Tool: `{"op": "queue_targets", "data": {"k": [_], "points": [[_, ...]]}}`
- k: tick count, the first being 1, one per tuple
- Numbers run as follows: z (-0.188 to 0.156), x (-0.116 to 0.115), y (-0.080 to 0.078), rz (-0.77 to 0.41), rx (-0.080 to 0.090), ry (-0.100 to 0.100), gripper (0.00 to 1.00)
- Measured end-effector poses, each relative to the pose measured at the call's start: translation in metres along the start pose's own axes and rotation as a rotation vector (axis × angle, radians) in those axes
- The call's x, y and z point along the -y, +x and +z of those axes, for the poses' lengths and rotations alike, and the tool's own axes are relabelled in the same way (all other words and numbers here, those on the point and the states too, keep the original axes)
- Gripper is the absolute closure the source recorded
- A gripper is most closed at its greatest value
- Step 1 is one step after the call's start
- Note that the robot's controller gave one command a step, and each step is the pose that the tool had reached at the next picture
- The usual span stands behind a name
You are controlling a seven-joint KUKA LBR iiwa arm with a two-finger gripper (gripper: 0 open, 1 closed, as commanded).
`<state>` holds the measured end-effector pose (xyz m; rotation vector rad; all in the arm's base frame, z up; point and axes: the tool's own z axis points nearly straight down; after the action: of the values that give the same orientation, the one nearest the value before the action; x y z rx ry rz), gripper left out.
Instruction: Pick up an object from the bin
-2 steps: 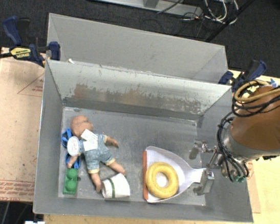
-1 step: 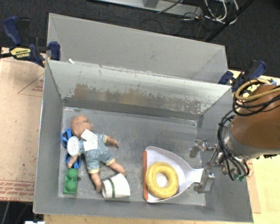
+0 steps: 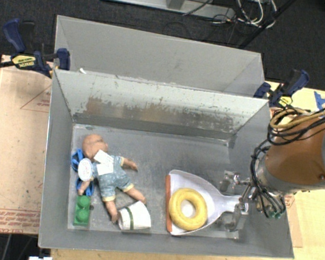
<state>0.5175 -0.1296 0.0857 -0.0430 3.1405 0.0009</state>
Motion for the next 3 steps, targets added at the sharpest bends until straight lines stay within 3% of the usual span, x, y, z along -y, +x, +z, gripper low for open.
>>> {"op": "queue_targets", "data": {"k": [1, 2, 3], "points": [[0.041, 0.010, 0.002, 0.003, 0.000, 0.000, 0.00], [0.015, 0.011, 0.001, -0.025, 0.004, 0.000, 0.00], [0.016, 0.012, 0.004, 0.053, 0.001, -0.001, 0.00]]}}
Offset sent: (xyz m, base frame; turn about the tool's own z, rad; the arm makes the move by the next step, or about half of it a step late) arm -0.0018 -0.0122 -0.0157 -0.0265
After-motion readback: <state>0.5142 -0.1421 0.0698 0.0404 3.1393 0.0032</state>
